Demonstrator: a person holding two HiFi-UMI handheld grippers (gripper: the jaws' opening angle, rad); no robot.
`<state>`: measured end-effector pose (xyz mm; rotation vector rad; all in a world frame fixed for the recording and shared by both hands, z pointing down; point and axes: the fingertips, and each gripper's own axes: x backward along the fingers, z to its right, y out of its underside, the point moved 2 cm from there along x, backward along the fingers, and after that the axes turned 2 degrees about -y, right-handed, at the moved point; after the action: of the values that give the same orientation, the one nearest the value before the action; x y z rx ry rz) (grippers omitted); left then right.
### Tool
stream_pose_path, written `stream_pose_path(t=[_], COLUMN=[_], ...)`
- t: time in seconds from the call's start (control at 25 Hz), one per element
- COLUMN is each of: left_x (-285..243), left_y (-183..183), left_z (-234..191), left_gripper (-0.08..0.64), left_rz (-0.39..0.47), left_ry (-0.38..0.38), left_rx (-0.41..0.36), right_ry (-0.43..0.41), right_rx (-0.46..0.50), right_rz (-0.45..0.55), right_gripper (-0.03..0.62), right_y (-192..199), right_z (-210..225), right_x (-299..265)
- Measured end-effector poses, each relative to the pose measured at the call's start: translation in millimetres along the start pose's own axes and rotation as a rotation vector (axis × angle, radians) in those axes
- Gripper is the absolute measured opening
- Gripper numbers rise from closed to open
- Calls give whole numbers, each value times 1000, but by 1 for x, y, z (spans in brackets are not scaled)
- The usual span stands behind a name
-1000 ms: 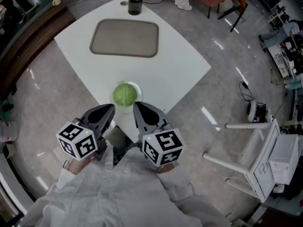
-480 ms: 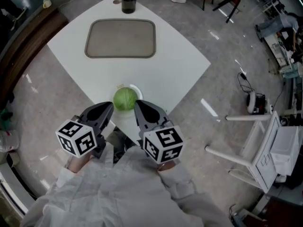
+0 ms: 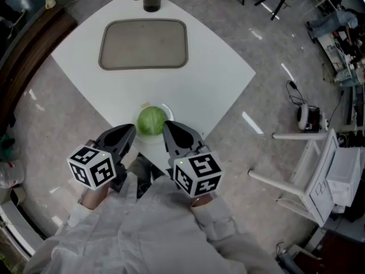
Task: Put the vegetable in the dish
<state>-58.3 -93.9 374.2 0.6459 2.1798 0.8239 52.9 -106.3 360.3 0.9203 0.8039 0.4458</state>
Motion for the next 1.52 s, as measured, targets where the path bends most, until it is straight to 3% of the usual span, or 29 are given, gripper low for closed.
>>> stream_pose_path(t=[0.96, 1.36, 1.52], left_x=[-18, -28, -30], left_y=[52, 69, 74], left_z=[-54, -69, -76], left_gripper=[9, 9, 12], left_rz=[-168, -218, -230], left_ry=[-100, -102, -140], left_rx=[36, 145, 184], right_ry=[76, 92, 102], right_rx=[-146, -171, -187], right_rz=[-129, -178, -182], right_gripper=[15, 15, 15], right_y=[65, 80, 85], right_z=[33, 39, 41], right_x=[-20, -27, -28])
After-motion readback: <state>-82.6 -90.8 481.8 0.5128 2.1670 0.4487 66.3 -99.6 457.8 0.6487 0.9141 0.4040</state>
